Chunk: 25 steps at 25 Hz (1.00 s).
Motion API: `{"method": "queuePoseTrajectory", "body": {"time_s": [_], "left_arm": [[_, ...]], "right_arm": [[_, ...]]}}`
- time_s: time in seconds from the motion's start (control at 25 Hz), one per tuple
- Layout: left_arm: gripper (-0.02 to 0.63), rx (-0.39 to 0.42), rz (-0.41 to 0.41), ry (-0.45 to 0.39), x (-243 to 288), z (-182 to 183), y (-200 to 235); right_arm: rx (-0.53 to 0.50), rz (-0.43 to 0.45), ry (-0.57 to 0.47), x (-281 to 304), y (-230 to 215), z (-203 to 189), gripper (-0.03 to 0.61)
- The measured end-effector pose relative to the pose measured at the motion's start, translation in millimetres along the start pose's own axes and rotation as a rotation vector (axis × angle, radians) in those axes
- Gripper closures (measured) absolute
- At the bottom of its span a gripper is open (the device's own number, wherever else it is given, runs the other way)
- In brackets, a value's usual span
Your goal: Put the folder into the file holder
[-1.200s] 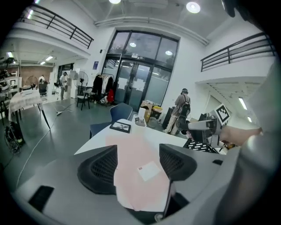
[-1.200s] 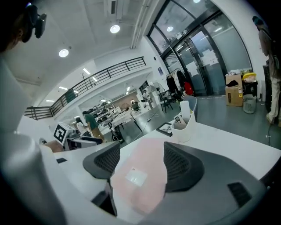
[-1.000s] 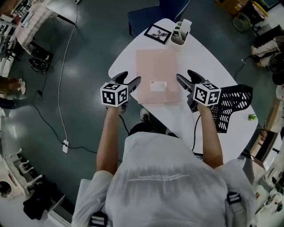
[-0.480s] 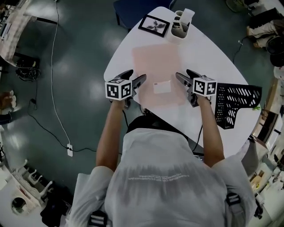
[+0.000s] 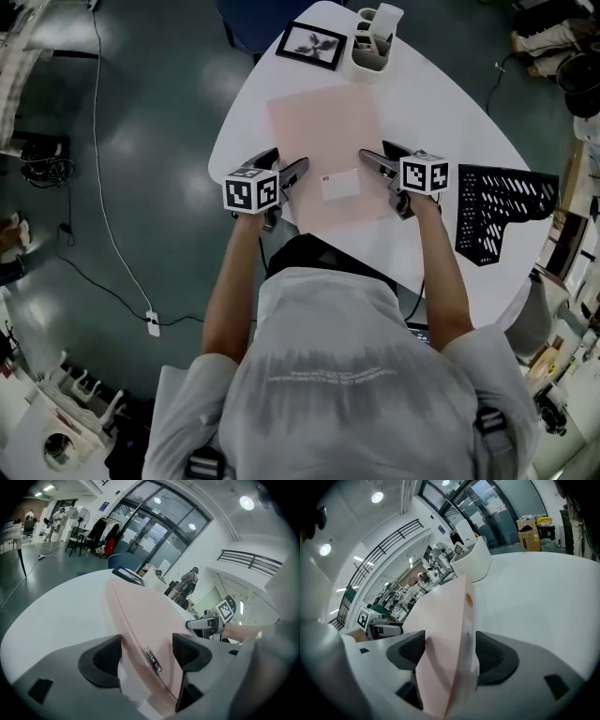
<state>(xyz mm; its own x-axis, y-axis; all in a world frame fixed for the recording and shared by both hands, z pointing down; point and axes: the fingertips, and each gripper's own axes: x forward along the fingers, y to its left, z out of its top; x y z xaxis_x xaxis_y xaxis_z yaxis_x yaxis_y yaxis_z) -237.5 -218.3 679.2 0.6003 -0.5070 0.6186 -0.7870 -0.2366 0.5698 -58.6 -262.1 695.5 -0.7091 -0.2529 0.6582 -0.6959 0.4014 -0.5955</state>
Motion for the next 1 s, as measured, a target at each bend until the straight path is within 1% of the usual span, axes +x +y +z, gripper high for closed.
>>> {"method": "queuePoseTrajectory", "body": {"time_s": [0.12, 0.24, 0.48, 0.56, 0.68, 0.8, 0.92, 1.0], "left_arm": [[0.270, 0.022, 0.018, 0.010, 4, -1, 0], [0.271, 0.039, 0.026, 0.009, 8, -1, -1], [0.272, 0.054, 0.027, 0.015, 10, 4, 2], [0.272, 0.054, 0.025, 0.015, 11, 5, 3], [0.272, 0.045, 0.017, 0.011, 10, 6, 3], [0.272, 0.051, 0.019, 0.012, 10, 6, 3], [0.269, 0.071, 0.028, 0.011, 12, 8, 4], [0.266, 0.070, 0.029, 0.007, 13, 9, 4]], "right_arm": [[0.002, 0.006, 0.009, -1, 1, 1, 0.235], [0.027, 0.004, 0.009, 0, 0, 2, 0.236], [0.090, 0.008, -0.031, 0, 3, 3, 0.225], [0.145, 0.027, -0.064, -4, 8, 7, 0.218], [0.246, 0.088, -0.124, -13, 15, 18, 0.216], [0.299, 0.125, -0.119, -15, 19, 14, 0.208], [0.307, 0.123, -0.093, -12, 21, 2, 0.186], [0.294, 0.116, -0.104, -11, 24, 0, 0.172]]}}
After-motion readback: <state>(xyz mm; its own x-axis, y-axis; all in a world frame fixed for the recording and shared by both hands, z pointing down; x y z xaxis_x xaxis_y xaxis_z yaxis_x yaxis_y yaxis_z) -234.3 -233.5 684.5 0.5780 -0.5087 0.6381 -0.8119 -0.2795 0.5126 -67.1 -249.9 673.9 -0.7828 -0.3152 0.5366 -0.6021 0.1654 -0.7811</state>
